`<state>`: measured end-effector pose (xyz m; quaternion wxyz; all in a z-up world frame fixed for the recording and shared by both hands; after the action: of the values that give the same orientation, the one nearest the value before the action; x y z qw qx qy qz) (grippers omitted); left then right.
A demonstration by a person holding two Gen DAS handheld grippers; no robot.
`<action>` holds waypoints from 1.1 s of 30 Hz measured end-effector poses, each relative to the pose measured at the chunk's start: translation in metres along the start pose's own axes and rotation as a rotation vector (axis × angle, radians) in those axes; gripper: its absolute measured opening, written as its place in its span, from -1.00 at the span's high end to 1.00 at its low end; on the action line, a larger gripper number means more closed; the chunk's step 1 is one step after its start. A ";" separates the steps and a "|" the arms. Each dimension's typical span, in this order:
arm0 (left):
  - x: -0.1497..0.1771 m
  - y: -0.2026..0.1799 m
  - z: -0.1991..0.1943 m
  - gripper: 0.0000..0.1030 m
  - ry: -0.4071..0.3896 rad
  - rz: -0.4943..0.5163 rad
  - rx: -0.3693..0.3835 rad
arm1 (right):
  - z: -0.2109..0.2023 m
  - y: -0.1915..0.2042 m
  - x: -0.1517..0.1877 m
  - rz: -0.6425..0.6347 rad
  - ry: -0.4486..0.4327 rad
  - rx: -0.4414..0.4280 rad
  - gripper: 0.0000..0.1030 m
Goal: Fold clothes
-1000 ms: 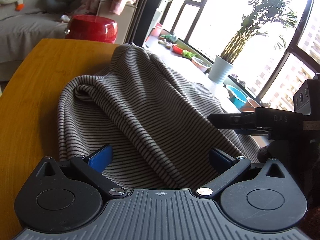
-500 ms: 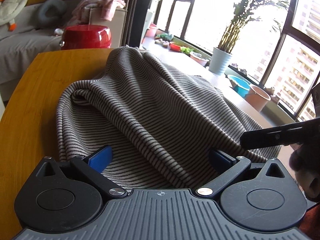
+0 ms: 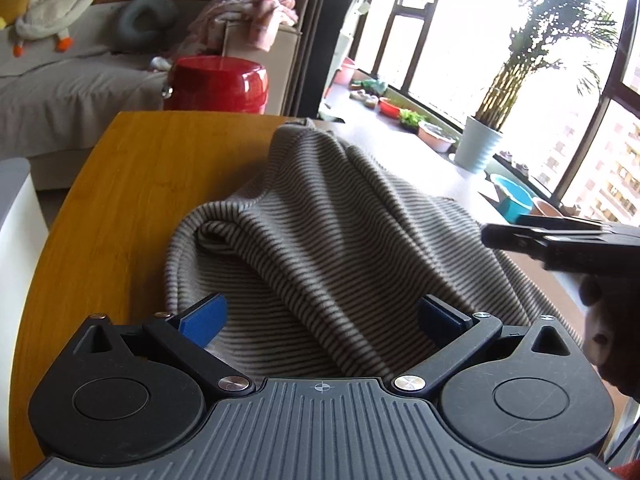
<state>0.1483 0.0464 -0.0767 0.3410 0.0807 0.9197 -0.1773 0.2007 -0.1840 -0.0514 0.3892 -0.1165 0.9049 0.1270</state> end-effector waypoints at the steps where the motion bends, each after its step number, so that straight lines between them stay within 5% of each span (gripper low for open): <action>1: -0.003 0.000 0.000 -1.00 -0.002 -0.005 0.000 | 0.004 -0.001 -0.007 0.012 0.000 -0.008 -0.10; 4: -0.007 0.002 0.004 -1.00 0.014 -0.018 -0.018 | 0.002 0.015 -0.014 -0.040 0.001 -0.091 -0.10; 8: -0.001 0.010 0.016 -1.00 0.061 -0.031 -0.066 | -0.015 0.032 0.008 -0.179 0.019 -0.084 -0.23; 12: 0.001 0.014 0.021 -1.00 0.066 -0.027 -0.082 | -0.021 0.020 0.032 -0.073 0.092 -0.125 -0.51; 19: 0.005 0.017 0.018 -1.00 0.047 -0.034 -0.057 | 0.020 0.012 0.030 0.129 0.161 -0.188 -0.71; 20: 0.005 0.018 0.018 -1.00 0.043 -0.037 -0.049 | 0.023 0.018 0.027 0.122 0.154 -0.206 -0.66; 22: 0.005 0.020 0.017 -1.00 0.032 -0.042 -0.032 | 0.029 0.031 0.020 0.103 0.168 -0.255 -0.08; 23: 0.006 0.021 0.016 -1.00 0.030 -0.043 -0.025 | 0.029 0.032 0.014 0.107 0.165 -0.273 0.47; 24: 0.006 0.021 0.016 -1.00 0.029 -0.043 -0.020 | 0.027 0.028 0.004 0.126 0.147 -0.290 0.75; 27: 0.004 0.023 0.017 -1.00 0.039 -0.042 -0.010 | 0.014 0.003 -0.032 0.185 0.032 -0.289 0.76; 30: 0.002 0.024 0.018 -1.00 0.048 -0.039 -0.012 | 0.001 -0.052 -0.064 0.256 -0.136 -0.139 0.77; 33: 0.003 0.021 0.021 -1.00 0.055 -0.007 -0.035 | 0.017 -0.095 -0.058 0.374 -0.144 -0.069 0.77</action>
<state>0.1641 0.0576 -0.0985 0.3162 0.0762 0.9320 -0.1600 0.2802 -0.2615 -0.0330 0.4182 0.0496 0.8757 0.2362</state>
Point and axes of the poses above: each gripper's, at about its wrist camera, not at the fingertips, and z roughly the way its jaws point, y to its left, x to its underside, the point moved 6 cm from there along z, roughly the way its jaws point, and after that the axes turned 7 degrees about y, right-handed, at the moved point
